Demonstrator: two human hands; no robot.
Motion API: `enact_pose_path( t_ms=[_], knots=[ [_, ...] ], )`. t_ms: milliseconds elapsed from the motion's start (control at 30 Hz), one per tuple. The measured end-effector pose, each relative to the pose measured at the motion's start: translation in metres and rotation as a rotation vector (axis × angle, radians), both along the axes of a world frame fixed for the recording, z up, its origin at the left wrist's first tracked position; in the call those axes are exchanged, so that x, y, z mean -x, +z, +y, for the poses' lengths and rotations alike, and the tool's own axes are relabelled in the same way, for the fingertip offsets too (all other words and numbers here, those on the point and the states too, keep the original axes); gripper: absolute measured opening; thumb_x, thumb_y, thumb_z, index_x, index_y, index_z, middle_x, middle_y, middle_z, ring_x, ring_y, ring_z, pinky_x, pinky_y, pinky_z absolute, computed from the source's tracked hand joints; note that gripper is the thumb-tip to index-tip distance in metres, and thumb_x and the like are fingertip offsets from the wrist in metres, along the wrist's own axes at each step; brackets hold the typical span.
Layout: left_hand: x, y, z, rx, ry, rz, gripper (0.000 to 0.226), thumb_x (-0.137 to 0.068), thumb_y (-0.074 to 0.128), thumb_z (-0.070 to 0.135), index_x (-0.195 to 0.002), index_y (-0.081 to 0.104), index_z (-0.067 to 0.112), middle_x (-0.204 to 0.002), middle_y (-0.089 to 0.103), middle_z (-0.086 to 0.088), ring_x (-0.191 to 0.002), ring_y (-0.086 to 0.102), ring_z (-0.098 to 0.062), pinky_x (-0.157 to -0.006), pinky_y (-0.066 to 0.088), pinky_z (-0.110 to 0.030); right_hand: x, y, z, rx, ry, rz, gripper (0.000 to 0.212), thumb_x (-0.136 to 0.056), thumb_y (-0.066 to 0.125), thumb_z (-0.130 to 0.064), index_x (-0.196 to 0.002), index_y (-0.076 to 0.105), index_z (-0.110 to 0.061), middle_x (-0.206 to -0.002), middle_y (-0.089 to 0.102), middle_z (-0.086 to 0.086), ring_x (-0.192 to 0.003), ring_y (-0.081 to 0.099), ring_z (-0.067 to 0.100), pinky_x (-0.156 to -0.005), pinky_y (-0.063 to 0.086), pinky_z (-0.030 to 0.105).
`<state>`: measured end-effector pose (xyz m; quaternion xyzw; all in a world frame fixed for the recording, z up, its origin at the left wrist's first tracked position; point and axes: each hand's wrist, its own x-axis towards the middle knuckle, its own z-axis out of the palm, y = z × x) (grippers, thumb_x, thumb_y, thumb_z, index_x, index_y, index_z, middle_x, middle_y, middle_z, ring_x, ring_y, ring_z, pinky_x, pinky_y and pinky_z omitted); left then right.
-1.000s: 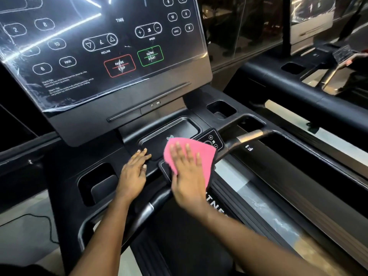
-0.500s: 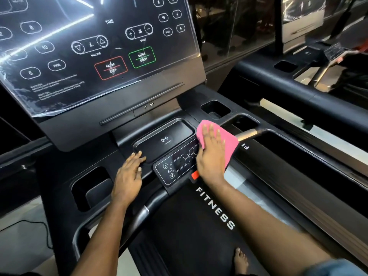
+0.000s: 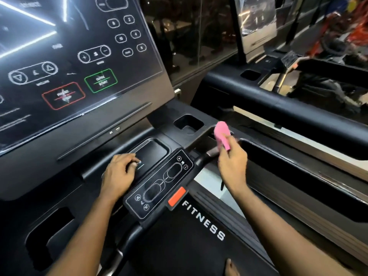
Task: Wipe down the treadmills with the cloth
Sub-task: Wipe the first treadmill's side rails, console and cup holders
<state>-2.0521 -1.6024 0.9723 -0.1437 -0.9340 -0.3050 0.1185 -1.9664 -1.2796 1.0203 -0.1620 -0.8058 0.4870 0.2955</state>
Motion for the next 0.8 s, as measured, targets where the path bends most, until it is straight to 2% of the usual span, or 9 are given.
enact_pose_path(
  t_ms=[100,167,300,333,433,533,667,700,800],
  knots=[
    [0.035,-0.005,0.007,0.092,-0.204,-0.130,0.027,-0.096,0.065,0.020,-0.122,0.069,0.026,-0.139,0.059,0.003,-0.133,0.049,-0.019,-0.115,0.035,-0.043,0.012,-0.012,0.010,-0.252,0.500,-0.250,0.044,-0.107,0.040,-0.047,-0.120,0.068,-0.016,-0.128,0.067,0.001,-0.119,0.058,0.014,-0.107,0.042,0.034],
    [0.047,-0.008,0.010,0.197,-0.281,-0.157,0.040,-0.098,0.051,0.045,-0.134,0.062,0.031,-0.149,0.050,0.006,-0.139,0.043,-0.017,-0.118,0.033,-0.047,0.014,-0.018,0.013,-0.335,0.634,-0.420,0.053,-0.107,0.032,-0.054,-0.126,0.068,-0.020,-0.141,0.061,-0.005,-0.134,0.050,0.013,-0.113,0.035,0.034],
    [0.049,-0.014,0.013,0.350,-0.292,-0.087,0.058,-0.098,0.029,0.059,-0.147,0.049,0.035,-0.157,0.041,0.008,-0.144,0.036,-0.016,-0.115,0.032,-0.048,0.040,-0.036,0.010,-0.603,0.508,-0.375,0.066,-0.098,0.015,-0.062,-0.111,0.070,-0.028,-0.123,0.067,-0.013,-0.127,0.050,0.013,-0.106,0.028,0.043],
    [0.048,-0.016,0.014,0.370,-0.288,-0.078,0.057,-0.099,0.028,0.059,-0.148,0.046,0.037,-0.158,0.038,0.009,-0.145,0.034,-0.016,-0.114,0.032,-0.047,0.046,-0.045,0.006,-0.645,0.512,-0.387,0.060,-0.098,0.016,-0.062,-0.102,0.067,-0.030,-0.115,0.066,-0.013,-0.125,0.049,0.013,-0.107,0.026,0.045],
    [0.048,-0.021,0.014,0.384,-0.271,-0.079,0.058,-0.099,0.025,0.060,-0.151,0.041,0.038,-0.160,0.033,0.012,-0.147,0.029,-0.014,-0.115,0.028,-0.044,0.059,-0.065,0.006,-0.648,0.438,-0.285,0.039,-0.102,0.028,-0.053,-0.078,0.052,-0.033,-0.082,0.055,-0.010,-0.094,0.050,0.016,-0.103,0.026,0.041],
    [0.048,-0.020,0.017,0.370,-0.274,-0.074,0.056,-0.099,0.028,0.056,-0.150,0.043,0.038,-0.159,0.034,0.011,-0.147,0.030,-0.014,-0.113,0.027,-0.042,0.088,-0.074,0.045,-0.711,0.375,-0.239,0.035,-0.096,0.040,-0.036,-0.067,0.057,-0.025,-0.071,0.063,-0.002,-0.075,0.051,0.022,-0.087,0.038,0.039],
    [0.051,-0.020,0.018,0.363,-0.281,-0.059,0.052,-0.100,0.032,0.051,-0.148,0.046,0.037,-0.157,0.038,0.011,-0.145,0.033,-0.015,-0.111,0.030,-0.042,0.129,-0.070,0.104,-0.945,0.356,-0.485,0.033,-0.089,0.043,-0.029,-0.062,0.052,-0.012,-0.067,0.066,0.008,-0.066,0.062,0.032,-0.067,0.041,0.038],
    [0.051,-0.020,0.018,0.367,-0.284,-0.053,0.051,-0.100,0.033,0.050,-0.147,0.046,0.037,-0.157,0.039,0.011,-0.145,0.034,-0.015,-0.110,0.030,-0.041,0.131,-0.062,0.104,-0.909,0.333,-0.589,0.036,-0.087,0.038,-0.031,-0.063,0.054,-0.010,-0.070,0.068,0.009,-0.069,0.065,0.032,-0.067,0.042,0.036],
    [0.051,-0.020,0.017,0.363,-0.288,-0.047,0.051,-0.099,0.034,0.049,-0.146,0.047,0.036,-0.156,0.039,0.010,-0.144,0.035,-0.016,-0.110,0.030,-0.041,0.118,-0.060,0.060,-0.793,0.250,-0.557,0.043,-0.086,0.032,-0.035,-0.063,0.060,-0.011,-0.075,0.072,0.009,-0.078,0.067,0.029,-0.071,0.041,0.033]
  ],
)
